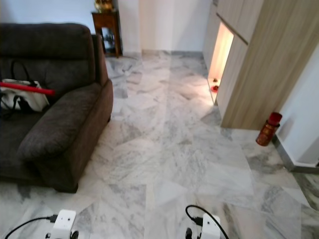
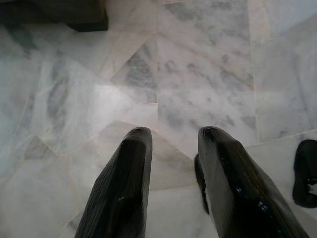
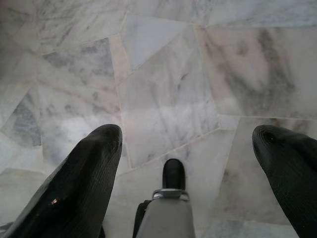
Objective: Picking trash to rubbish bin
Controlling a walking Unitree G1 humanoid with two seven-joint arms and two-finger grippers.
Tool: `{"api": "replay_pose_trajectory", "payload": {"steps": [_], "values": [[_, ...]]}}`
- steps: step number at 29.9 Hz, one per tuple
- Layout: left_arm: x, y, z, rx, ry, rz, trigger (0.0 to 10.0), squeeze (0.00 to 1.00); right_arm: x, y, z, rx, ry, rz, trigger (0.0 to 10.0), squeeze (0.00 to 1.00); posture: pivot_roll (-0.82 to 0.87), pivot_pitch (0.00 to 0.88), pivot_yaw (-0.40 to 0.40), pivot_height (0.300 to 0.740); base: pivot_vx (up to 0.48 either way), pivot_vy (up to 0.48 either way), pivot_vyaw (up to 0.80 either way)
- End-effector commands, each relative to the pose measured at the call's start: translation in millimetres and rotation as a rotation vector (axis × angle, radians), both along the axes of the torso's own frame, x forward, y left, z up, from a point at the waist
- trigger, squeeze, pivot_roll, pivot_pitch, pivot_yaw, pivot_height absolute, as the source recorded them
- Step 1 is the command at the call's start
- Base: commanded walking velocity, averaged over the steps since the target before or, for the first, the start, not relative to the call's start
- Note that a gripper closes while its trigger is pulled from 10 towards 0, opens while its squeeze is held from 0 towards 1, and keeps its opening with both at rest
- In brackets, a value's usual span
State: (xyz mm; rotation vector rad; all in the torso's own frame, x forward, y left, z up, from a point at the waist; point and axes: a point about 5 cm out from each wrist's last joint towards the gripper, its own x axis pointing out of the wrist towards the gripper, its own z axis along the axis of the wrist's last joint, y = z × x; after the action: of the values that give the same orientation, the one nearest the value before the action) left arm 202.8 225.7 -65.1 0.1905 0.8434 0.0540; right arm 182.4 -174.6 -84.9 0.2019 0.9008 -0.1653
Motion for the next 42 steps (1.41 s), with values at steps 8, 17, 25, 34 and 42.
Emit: {"api": "replay_pose_trajectory", "payload": {"steps": [8, 17, 25, 34, 42], "values": [[2.1, -0.3, 0.4, 0.002, 0.013, 0.005, 10.0, 0.0, -0.3, -2.1, -0.3, 0.004, 0.012, -0.042, 10.0, 0.0, 0.09, 0.0, -0.031, 0.74, 0.0, 0.0, 0.0], [3.9, -1.1, 1.3, 0.004, 0.006, -0.004, 10.0, 0.0, -1.4, -3.2, -0.7, -0.005, 0.017, -0.037, 10.0, 0.0, 0.09, 0.0, -0.027, 0.74, 0.0, 0.0, 0.0], [2.6, -1.0, 0.6, 0.007, 0.012, -0.007, 10.0, 0.0, -2.6, -0.5, -1.4, -0.003, 0.018, 0.004, 10.0, 0.0, 0.09, 0.0, -0.027, 0.74, 0.0, 0.0, 0.2], [1.7, -1.0, 0.1, 0.008, 0.013, -0.005, 10.0, 0.0, -5.6, 0.3, -2.9, -0.01, 0.03, 0.016, 10.0, 0.0, 0.09, 0.0, -0.03, 0.74, 0.0, 0.0, 0.8], [1.1, -1.3, -0.3, 0.009, 0.016, -0.006, 10.0, 0.0, -8.3, 0.6, -4.4, -0.011, 0.044, 0.03, 10.0, 0.0, 0.09, 0.0, -0.031, 0.74, 0.0, 0.0, 0.8]]}}
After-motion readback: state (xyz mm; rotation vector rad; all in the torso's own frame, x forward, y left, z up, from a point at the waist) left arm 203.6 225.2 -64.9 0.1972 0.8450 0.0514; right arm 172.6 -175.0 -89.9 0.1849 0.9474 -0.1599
